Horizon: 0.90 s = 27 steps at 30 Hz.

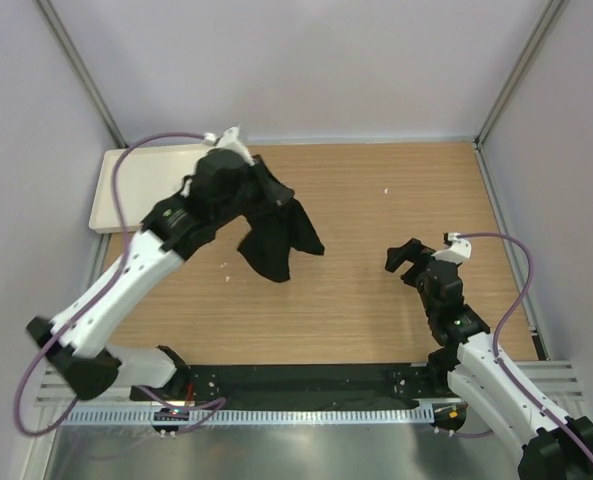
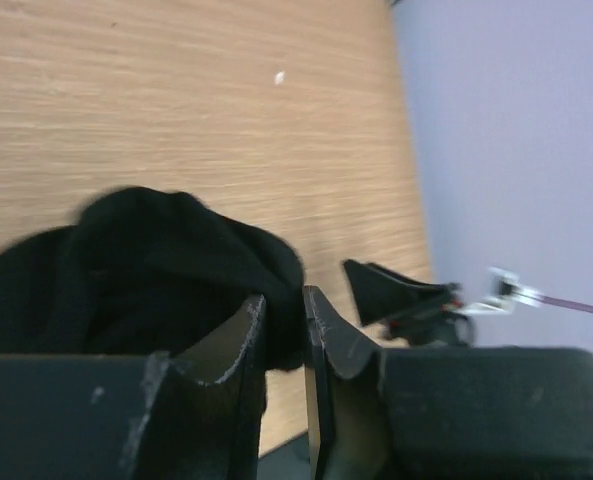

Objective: Fold and stack the tank tops
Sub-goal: Move the tank top to the center of the board, then flatten the tank top out

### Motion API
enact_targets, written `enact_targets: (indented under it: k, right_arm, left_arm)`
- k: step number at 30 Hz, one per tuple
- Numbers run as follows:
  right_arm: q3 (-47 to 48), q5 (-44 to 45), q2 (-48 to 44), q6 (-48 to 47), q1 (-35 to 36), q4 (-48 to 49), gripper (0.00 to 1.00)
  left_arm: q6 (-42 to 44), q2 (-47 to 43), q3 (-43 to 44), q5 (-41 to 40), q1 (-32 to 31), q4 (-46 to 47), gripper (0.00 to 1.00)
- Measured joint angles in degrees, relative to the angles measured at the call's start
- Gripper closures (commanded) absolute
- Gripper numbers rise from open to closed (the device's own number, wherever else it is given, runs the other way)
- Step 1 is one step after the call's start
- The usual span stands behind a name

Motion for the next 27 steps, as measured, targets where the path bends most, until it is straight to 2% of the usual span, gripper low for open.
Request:
enact_targets:
  k: [1, 2, 3, 6, 11, 14, 18, 20, 23, 27]
  right_arm:
    - [0.00, -0.02, 0.00, -0.07, 0.00, 0.00, 0.00]
    - [0.00, -0.11, 0.00, -0.13, 0.00, 0.02, 0.00]
    - [0.00, -0.15, 0.00, -0.17, 0.00, 0.00, 0.00]
    - [0.00, -0.17, 0.00, -0.20, 0.00, 0.02, 0.00]
    - [0.00, -0.48, 0.33, -0.37, 0.00, 0.17, 0.01]
    - [0.00, -1.51, 0.68, -0.66, 0.00, 0.66, 0.02]
    - [-0.04, -2.84, 1.42, -0.90, 0.00, 1.75, 0.02]
    - [-0.04, -3.41, 2.05, -1.05, 0.00, 2.12, 0.02]
    - [-0.04, -4.46, 2.89, -1.40, 0.00, 2.64, 0.02]
    - [-0.04, -5.60, 3.65, -1.81, 0.00, 3.06, 0.03]
  left_arm:
    - [1.27, 4.66, 2.21, 0.04, -0.52, -0.59, 0.84]
    - [2.27, 7.72, 3.58, -0.11, -0.63, -1.14, 0.95]
    - [3.08, 10.05, 4.20, -0.59, -0.68, -1.29, 1.00]
    - [5.70, 8.68, 2.51, -2.99, -0.66, -1.09, 1.00]
    - [7.08, -4.87, -0.52, -7.28, -0.66, 2.93, 1.00]
    - [7.08, -9.77, -1.79, -9.05, -0.63, 4.33, 1.00]
    - [7.04, -10.73, -7.32, -10.51, -0.61, 5.35, 1.00]
    - [7.28, -8.13, -7.48, -10.84, -0.61, 3.72, 1.00]
    - [8.33, -3.21, -2.38, -10.49, -0.61, -0.68, 1.00]
    - [10.16, -0.83, 9.27, -8.68, -0.61, -2.75, 1.00]
